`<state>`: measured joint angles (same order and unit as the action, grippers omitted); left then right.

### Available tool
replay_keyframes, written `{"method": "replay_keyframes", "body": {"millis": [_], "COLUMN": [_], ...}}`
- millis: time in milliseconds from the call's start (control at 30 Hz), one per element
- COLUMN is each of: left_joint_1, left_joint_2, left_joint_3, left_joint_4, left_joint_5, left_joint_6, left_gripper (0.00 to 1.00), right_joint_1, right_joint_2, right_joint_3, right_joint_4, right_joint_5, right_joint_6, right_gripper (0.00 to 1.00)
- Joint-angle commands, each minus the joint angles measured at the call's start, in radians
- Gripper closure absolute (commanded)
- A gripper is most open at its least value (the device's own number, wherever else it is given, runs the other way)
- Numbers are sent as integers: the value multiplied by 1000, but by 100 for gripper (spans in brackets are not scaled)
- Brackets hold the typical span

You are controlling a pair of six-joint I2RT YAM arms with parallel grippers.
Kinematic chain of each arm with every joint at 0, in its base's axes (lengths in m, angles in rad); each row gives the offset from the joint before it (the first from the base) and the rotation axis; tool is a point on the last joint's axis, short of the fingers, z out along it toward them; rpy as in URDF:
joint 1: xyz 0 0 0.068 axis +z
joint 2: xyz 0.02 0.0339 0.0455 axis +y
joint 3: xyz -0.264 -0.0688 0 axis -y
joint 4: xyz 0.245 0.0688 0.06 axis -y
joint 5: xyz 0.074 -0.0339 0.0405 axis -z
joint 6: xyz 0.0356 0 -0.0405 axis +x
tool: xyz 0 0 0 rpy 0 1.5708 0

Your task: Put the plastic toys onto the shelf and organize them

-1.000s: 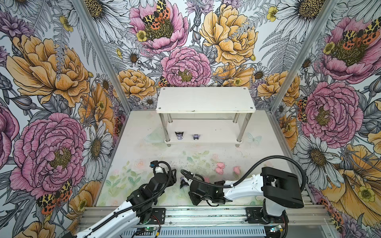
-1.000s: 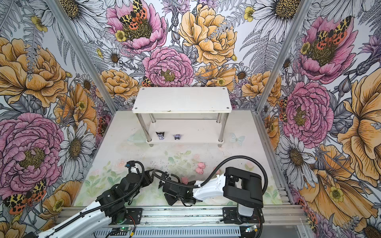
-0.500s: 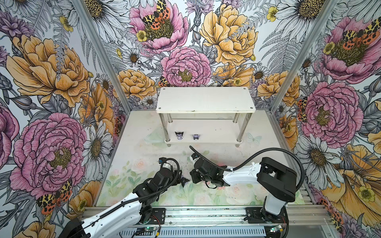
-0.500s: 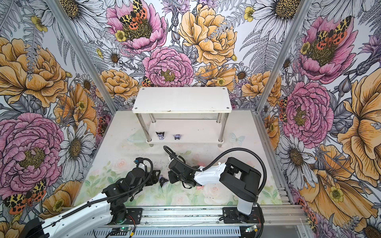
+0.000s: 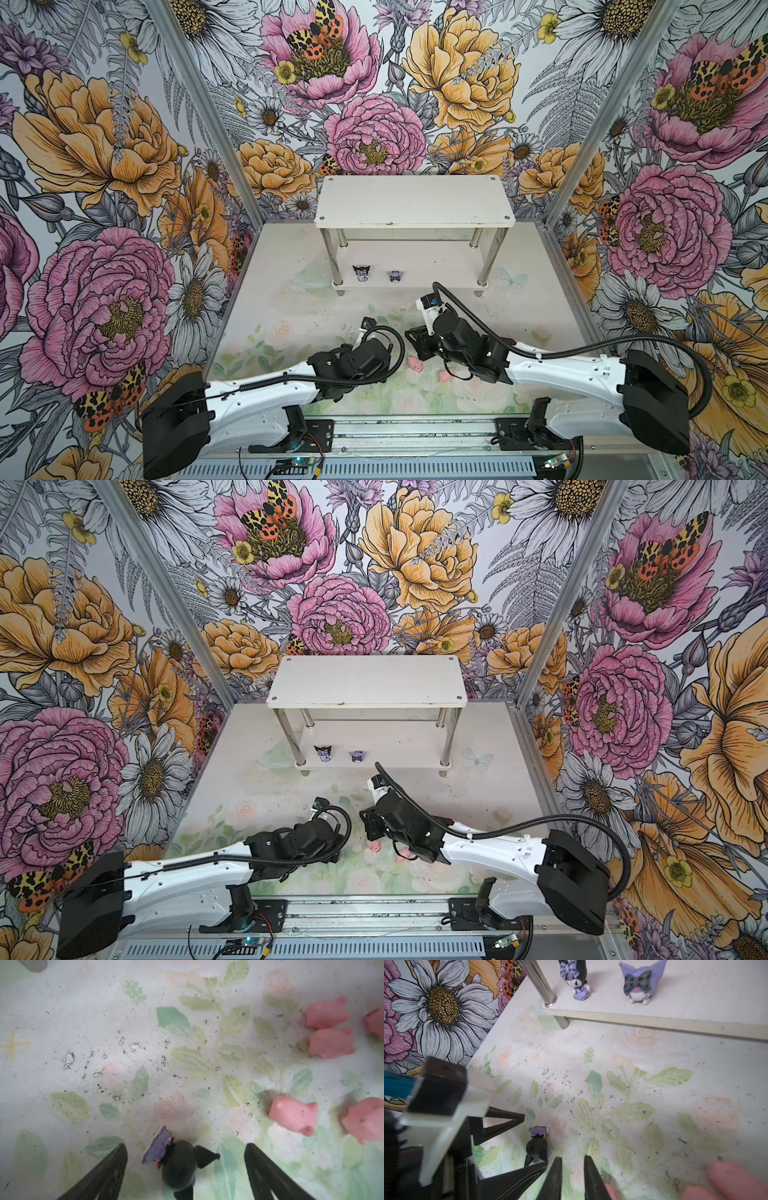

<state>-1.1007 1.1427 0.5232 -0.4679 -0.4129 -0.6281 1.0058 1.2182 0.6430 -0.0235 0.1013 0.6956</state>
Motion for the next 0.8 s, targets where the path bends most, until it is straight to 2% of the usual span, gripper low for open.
{"method": "replay_keyframes", "body": {"millis": [0,133,233,533,767], "left_joint_1": [-50,-76,-72,2,46], "left_joint_2": [112,203,235,290,247], "left_joint_3": [80,119,126,128,94], "left_joint_4": [-81,-109,-118,-117,-92], "left_joint_5": [-68,-63,-62,-28,36], "left_joint_6": [20,19,8,-19,-18], "left_gripper": [9,3,2,23,38], "right_joint_1": [-18,-30,-33,-33,-34], "right_joint_2": [-89,-147,-144,-63,-46], "right_joint_3": [-51,-79,-77,-41,-28], "right_joint_4": [-62,-78,-87,-87,-87], "right_joint_5": [48,52,44,22,22], "right_joint_6": [31,46,56,49,40], "right_gripper": [76,74,73,73,73]}}
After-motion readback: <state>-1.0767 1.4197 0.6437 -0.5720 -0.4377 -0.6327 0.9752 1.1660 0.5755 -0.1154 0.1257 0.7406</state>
